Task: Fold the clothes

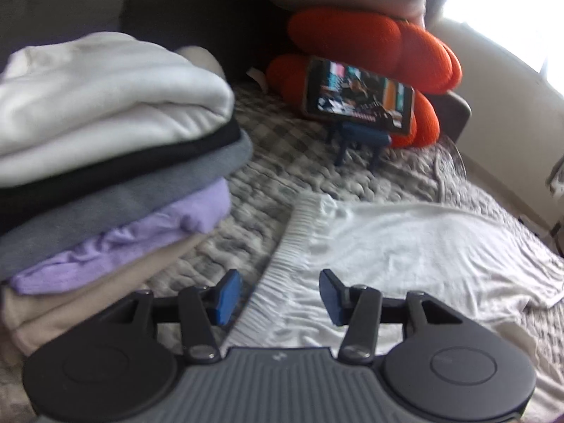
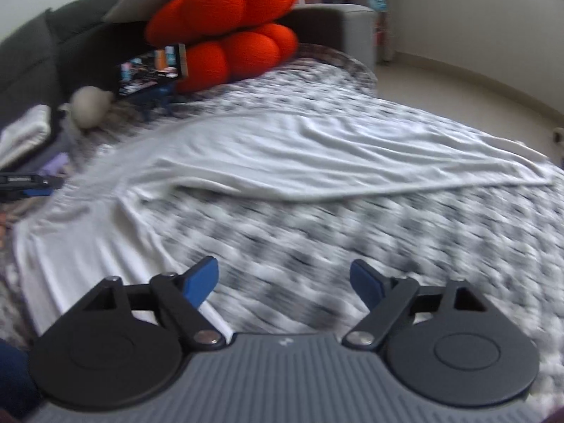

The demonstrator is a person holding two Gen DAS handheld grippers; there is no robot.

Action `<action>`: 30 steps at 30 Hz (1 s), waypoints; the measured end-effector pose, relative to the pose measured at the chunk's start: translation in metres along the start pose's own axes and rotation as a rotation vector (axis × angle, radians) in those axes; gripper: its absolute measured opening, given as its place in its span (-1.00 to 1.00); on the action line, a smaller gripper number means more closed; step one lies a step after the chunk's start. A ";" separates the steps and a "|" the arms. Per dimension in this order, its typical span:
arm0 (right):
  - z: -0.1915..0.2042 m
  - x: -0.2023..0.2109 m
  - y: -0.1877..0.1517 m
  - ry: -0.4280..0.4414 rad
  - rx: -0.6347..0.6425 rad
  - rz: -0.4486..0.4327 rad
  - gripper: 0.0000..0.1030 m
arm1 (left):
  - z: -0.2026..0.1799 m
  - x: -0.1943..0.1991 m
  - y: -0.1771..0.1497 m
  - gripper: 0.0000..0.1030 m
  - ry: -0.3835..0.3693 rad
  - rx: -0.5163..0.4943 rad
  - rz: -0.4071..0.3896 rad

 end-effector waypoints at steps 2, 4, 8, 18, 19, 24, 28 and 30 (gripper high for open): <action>0.010 -0.003 0.004 0.011 0.032 -0.002 0.56 | 0.007 0.006 -0.001 -0.05 -0.004 0.021 -0.008; 0.017 -0.007 0.006 0.029 0.052 0.005 0.54 | 0.012 0.010 -0.002 -0.22 -0.008 0.034 -0.010; 0.028 -0.013 0.007 0.065 0.081 0.018 0.50 | 0.014 0.013 -0.001 -0.25 -0.022 0.023 -0.019; 0.069 -0.034 0.024 0.236 0.164 0.060 0.45 | -0.011 -0.015 -0.003 -0.56 0.012 -0.092 0.041; 0.073 -0.038 0.026 0.241 0.176 0.070 0.44 | -0.011 -0.017 -0.003 -0.63 0.024 -0.096 0.040; 0.088 -0.050 0.035 0.260 0.214 0.088 0.32 | -0.012 -0.020 0.000 -0.87 0.036 -0.101 0.023; 0.099 -0.052 0.047 0.273 0.227 0.072 -0.03 | -0.014 -0.025 0.001 -0.87 0.011 -0.093 0.020; 0.104 -0.057 0.052 0.272 0.231 0.080 -0.25 | -0.014 -0.027 0.001 -0.87 0.011 -0.091 0.019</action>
Point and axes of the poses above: each gripper's, at about its wrist camera, not at the fingertips, and x roughly against the way its jaws point, z to its left, y to its top, the point moved 6 cm from there along -x, roughly the way its jaws point, and after that the axes turned 8 degrees about z, right-handed, at the moved point
